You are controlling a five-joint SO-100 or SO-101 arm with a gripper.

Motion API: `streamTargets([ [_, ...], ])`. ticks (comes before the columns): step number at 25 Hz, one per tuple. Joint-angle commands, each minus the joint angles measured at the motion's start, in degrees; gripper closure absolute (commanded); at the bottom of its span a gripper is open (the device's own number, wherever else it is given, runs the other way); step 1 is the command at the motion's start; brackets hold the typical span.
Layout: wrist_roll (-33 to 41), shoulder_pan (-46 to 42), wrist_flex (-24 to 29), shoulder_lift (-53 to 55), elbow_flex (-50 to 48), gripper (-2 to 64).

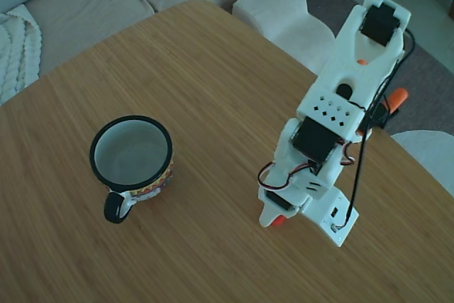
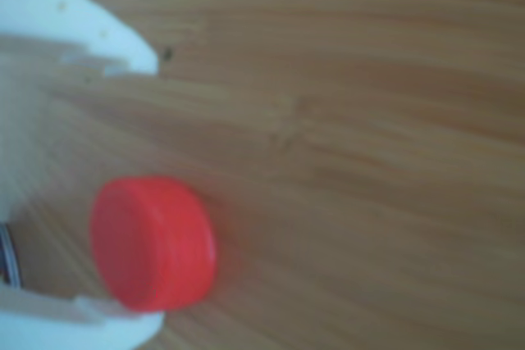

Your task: Grasp a red cap and put it in the cup.

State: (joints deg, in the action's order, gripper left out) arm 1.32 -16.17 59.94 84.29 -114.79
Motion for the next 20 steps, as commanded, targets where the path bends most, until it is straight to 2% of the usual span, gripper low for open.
streamTargets([
  [1, 0.4, -0.1, -0.4, 0.9, 2.2, 39.7],
  [20, -0.3, 0.2, -0.5, 0.3, 2.2, 39.8],
])
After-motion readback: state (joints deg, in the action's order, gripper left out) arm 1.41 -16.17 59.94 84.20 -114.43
